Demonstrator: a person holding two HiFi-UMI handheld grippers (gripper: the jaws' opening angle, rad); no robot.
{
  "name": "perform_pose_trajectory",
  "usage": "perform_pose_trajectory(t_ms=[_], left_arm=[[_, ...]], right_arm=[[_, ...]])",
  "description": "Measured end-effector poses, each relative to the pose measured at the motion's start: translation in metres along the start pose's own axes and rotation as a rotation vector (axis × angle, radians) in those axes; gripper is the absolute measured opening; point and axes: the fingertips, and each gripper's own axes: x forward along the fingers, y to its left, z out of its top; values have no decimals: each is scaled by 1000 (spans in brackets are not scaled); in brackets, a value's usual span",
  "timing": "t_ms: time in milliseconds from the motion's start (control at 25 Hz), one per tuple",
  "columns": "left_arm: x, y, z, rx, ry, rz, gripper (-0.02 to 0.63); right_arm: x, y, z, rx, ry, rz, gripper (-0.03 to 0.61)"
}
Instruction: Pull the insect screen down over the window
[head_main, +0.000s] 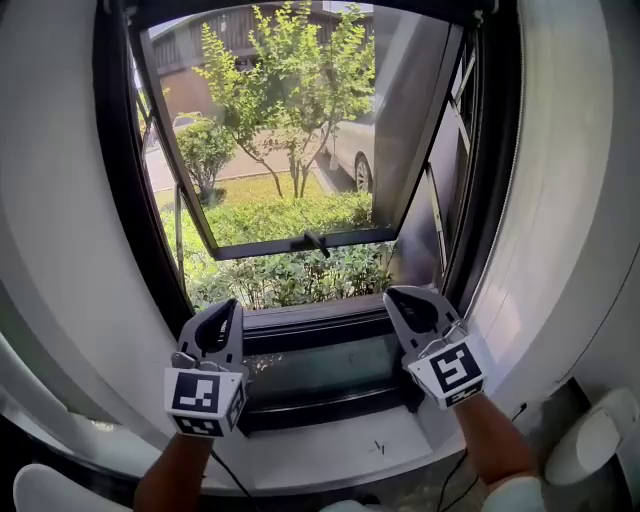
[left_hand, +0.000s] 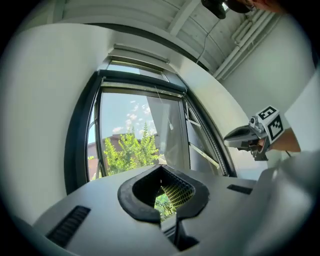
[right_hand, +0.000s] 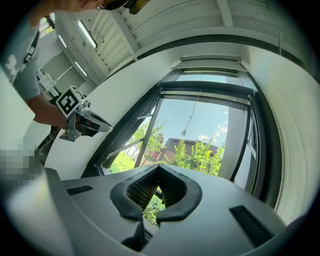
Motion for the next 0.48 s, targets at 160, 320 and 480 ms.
perform_pose_trajectory(t_ms=[160,320,480], left_arm=[[35,19,43,89,-14,-3,14],[77,42,78,207,44,7,14],[111,67,124,357,80,57,15]], right_arm=[[34,-49,35,-124,-22,14,-3],[68,-102,76,-259,-58,-5,-3],[92,-162,120,-434,-92,-77,-3]])
